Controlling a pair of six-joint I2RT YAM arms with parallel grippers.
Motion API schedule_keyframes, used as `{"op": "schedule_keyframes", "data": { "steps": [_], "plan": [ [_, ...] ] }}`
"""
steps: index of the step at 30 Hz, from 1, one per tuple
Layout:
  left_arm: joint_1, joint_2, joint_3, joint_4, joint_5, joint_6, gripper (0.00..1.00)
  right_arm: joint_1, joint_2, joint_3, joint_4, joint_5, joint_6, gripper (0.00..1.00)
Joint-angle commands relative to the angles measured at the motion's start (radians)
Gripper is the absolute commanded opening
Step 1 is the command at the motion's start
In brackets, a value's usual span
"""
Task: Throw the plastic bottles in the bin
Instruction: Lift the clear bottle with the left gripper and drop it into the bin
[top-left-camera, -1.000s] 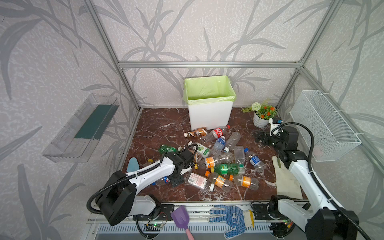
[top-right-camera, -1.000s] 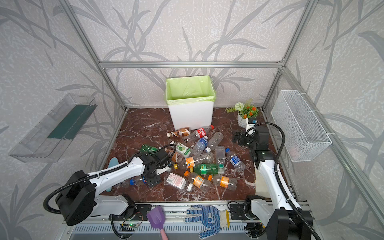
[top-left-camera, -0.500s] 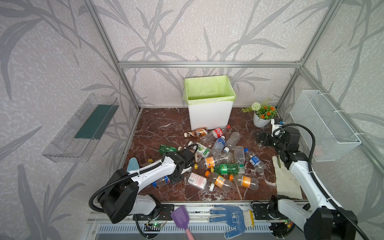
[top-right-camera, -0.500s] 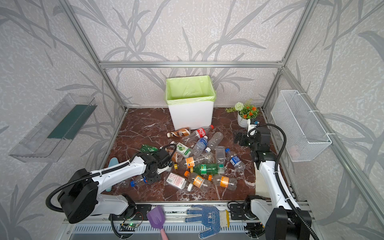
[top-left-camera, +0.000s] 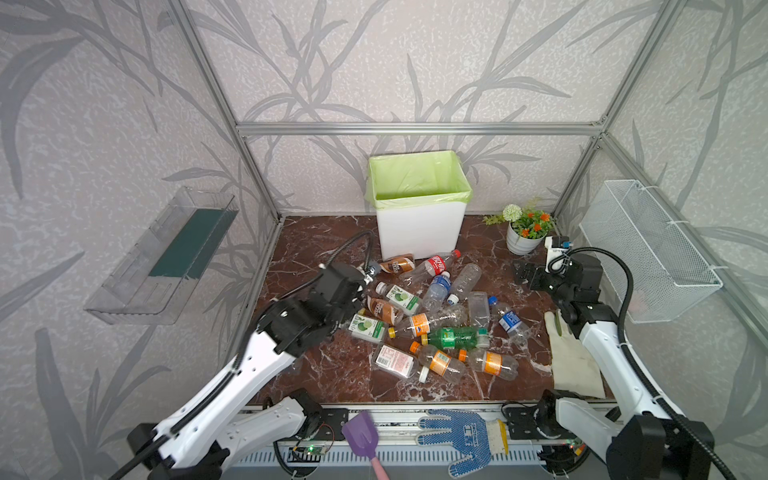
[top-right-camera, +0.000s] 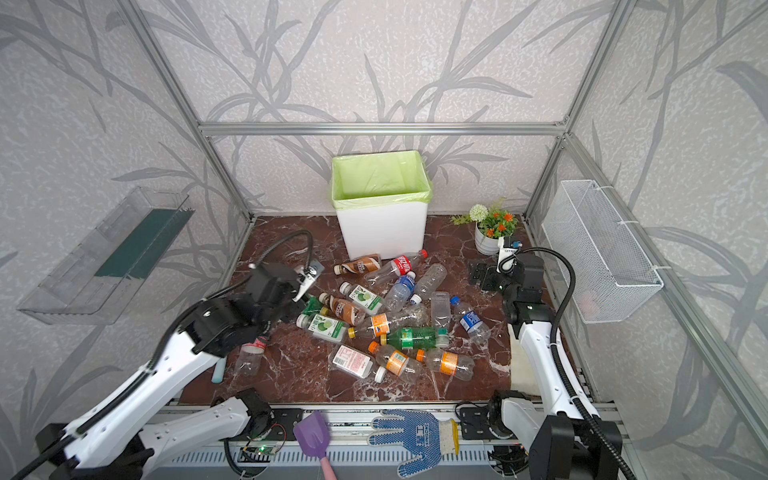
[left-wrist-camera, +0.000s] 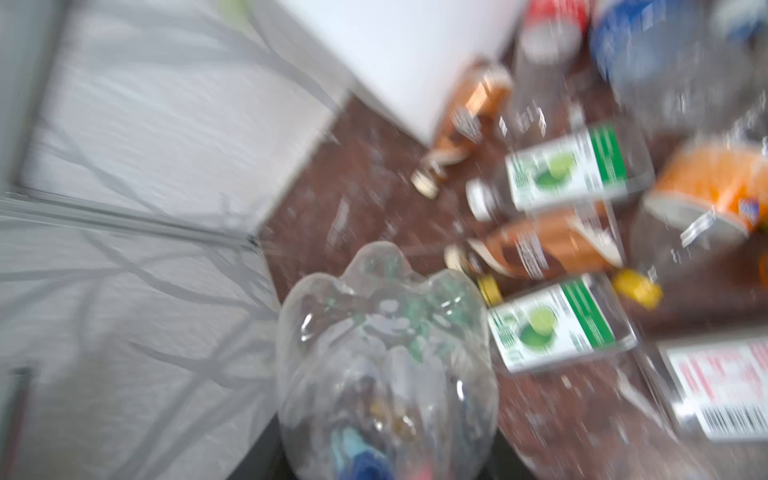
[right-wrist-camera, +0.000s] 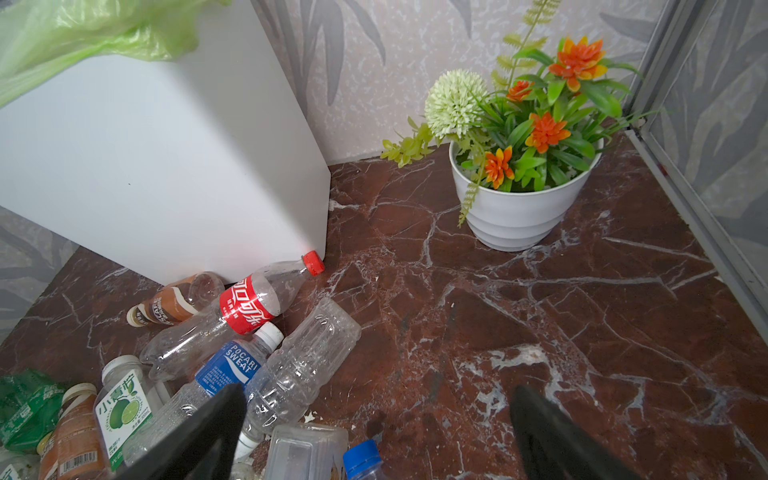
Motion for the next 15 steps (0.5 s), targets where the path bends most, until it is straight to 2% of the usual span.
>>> {"op": "schedule_keyframes", "data": {
  "steps": [1, 4, 7, 9, 11, 14, 15],
  "plan": [
    [0.007, -0.017, 0.090, 0.471, -0.060, 0.243, 0.43, -0.007, -0.006, 0.001, 0.024, -0.017, 0.016, 0.99],
    [0.010, 0.066, 0.222, 0.702, 0.061, 0.275, 0.41, -0.010, -0.022, 0.004, 0.015, -0.017, 0.016, 0.99],
    [0.030, 0.186, 0.318, 0.926, 0.162, 0.212, 0.41, -0.011, -0.046, 0.006, 0.002, -0.014, 0.016, 0.99],
    [0.072, 0.281, 0.380, 0.999, 0.249, 0.109, 0.41, -0.013, -0.061, 0.003, -0.003, -0.014, 0.023, 0.99],
    [0.129, 0.410, 0.454, 1.021, 0.322, -0.045, 0.41, -0.013, -0.075, 0.000, -0.007, -0.027, 0.029, 0.99],
    [0.187, 0.633, 0.575, 1.013, 0.394, -0.278, 0.42, -0.013, -0.082, -0.005, -0.016, -0.048, 0.050, 0.99],
    [0.190, 0.709, 0.627, 0.978, 0.401, -0.320, 0.44, -0.013, -0.081, -0.004, -0.025, -0.052, 0.054, 0.99]
  ]
}}
